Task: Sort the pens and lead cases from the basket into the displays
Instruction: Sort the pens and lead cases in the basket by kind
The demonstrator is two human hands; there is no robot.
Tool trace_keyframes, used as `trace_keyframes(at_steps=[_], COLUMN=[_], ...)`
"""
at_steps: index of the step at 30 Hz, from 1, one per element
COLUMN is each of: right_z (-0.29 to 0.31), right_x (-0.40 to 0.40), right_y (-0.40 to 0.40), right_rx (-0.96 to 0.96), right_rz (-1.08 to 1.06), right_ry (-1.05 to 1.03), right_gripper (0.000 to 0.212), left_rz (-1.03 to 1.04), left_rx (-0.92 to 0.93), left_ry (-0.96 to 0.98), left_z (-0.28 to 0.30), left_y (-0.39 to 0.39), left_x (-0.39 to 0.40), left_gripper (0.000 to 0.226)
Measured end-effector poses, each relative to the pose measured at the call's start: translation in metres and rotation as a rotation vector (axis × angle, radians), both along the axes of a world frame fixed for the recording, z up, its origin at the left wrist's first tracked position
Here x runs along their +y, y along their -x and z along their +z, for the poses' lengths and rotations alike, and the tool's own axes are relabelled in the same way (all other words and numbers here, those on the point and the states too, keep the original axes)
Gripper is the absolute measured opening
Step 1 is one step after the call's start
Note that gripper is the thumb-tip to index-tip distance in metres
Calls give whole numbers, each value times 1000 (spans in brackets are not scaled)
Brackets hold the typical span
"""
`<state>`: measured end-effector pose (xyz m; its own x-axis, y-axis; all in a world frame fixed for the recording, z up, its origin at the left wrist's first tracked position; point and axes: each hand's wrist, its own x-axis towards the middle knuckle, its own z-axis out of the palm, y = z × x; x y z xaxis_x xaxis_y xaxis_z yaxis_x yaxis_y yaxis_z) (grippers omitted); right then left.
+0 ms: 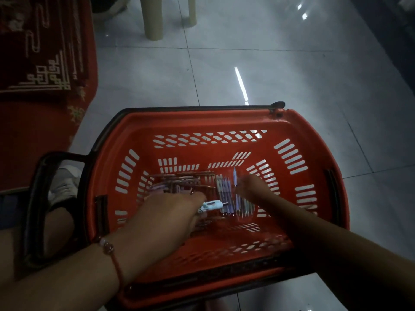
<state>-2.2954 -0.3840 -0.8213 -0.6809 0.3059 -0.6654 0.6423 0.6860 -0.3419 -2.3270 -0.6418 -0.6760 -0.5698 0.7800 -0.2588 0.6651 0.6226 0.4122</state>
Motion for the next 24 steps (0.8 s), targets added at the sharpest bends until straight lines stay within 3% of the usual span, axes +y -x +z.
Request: trace_keyframes(at_steps=[2,4,8,14,17,20,24], right_z=[-22,-38,-63,-91,-74,-25,65], right_x=[5,4,-7,-19,-22,-32,-53], right_y=[2,5,12,13,20,30,27], right_rx=[-33,-61,-133,-156,-166,-164,-315], right_rz=[25,-4,-54,-186,-131,-83,-287], right_ry=[-29,-17,-15,-92,-41,189,839], right_gripper=[31,38,15,10,6,20,27], left_rz=[14,16,-2,-5,-23,-47,-37], left_rx=[-18,-11,3,-71,-41,99,88], left_ry=[6,6,71,78,119,70,63], left_z=[-2,-8,-19,-51,-41,-25,-15], left_y=[1,1,7,13,16,19,21], left_x=[-2,-2,0,-1,-1,-5,-2], left_gripper=[16,18,26,22,20,21,26])
